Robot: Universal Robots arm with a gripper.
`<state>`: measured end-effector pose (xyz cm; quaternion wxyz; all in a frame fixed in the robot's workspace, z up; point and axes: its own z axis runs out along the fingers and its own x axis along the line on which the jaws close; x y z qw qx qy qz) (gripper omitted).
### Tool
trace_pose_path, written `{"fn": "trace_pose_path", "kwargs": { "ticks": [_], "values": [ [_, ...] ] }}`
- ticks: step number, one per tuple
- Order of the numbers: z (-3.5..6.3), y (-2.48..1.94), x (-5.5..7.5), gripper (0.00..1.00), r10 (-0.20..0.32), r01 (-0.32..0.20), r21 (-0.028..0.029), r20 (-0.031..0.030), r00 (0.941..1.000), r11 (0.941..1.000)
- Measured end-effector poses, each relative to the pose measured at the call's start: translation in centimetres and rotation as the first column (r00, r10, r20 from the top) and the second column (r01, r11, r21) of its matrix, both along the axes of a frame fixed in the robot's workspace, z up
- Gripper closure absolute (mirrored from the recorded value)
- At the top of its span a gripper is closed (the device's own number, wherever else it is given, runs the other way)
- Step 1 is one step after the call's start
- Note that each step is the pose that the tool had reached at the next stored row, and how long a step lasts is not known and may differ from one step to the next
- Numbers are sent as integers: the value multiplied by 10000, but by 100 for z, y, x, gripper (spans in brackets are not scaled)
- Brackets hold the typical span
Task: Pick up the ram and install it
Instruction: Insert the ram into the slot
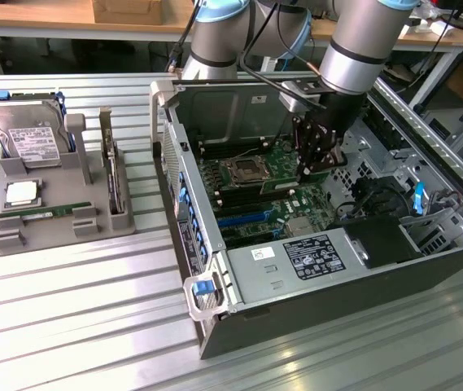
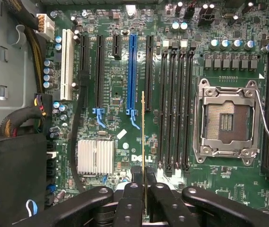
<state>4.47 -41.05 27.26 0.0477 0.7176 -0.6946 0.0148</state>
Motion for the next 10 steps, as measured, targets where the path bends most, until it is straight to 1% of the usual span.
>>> {"fn": "trace_pose_path", "kwargs": {
  "ticks": [10],
  "values": [
    [-45, 0, 0, 87, 0, 0, 0, -1, 10000, 10000]
  ]
}}
